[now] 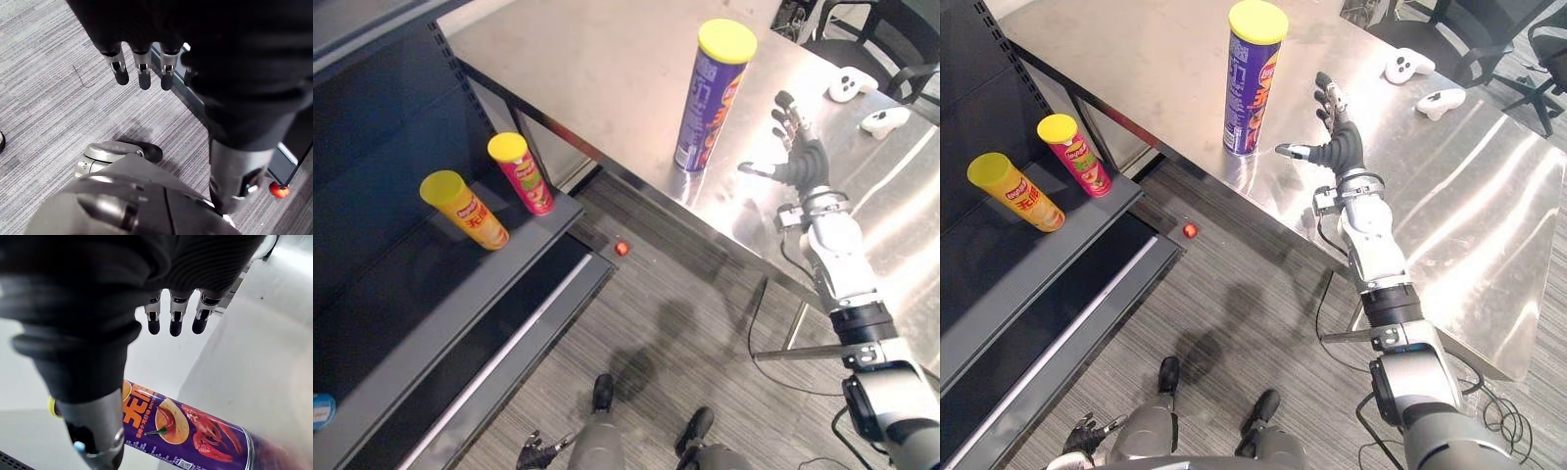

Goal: Put the gum and the chips on the shelf.

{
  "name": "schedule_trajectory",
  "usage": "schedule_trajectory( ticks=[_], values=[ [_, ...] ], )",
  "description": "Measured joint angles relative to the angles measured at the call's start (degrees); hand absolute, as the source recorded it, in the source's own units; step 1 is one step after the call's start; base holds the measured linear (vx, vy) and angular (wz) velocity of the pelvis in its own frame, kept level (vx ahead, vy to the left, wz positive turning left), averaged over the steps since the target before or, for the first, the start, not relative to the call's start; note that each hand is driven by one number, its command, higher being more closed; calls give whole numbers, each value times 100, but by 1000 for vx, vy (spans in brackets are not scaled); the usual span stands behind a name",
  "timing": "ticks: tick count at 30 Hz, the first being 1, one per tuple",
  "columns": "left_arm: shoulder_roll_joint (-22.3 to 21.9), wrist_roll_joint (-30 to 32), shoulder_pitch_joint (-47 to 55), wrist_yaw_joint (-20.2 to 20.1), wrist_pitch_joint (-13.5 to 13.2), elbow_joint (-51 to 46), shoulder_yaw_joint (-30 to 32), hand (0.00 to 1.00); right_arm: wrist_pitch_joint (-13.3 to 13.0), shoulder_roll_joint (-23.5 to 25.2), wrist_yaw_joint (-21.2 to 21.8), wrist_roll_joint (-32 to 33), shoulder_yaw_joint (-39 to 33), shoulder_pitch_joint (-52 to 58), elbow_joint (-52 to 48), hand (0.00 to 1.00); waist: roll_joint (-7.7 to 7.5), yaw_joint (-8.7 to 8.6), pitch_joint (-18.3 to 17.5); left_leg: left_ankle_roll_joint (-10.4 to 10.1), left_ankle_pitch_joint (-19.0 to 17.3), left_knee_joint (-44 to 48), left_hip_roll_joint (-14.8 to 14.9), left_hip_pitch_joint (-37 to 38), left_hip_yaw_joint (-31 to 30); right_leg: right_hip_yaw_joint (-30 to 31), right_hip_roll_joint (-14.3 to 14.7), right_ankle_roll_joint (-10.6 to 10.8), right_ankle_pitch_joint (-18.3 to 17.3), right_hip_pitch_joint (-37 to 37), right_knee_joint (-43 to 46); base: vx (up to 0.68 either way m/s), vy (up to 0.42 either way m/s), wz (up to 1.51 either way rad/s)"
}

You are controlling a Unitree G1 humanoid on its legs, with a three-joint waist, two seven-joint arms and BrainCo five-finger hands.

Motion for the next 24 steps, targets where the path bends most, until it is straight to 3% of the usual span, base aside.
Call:
schedule_trajectory(
  ticks=[10, 24],
  values=[
    [-47, -1, 0, 2, 22, -9, -19, 0, 24, 1, -95, 0, -49, -223, 330, 0, 97, 100, -50, -8, 13, -7, 2, 3, -19, -9, 8, 0, 0, 4, 10, 0, 0, 0],
    [-43, -11, 5, 26, 26, -12, -60, 0, 55, 3, -217, -1, -130, -925, 894, 0, 98, 249, -50, -6, 89, -51, -32, -99, -331, -311, 6, 1, -4, 77, -7, 15, 10, 11]
  ],
)
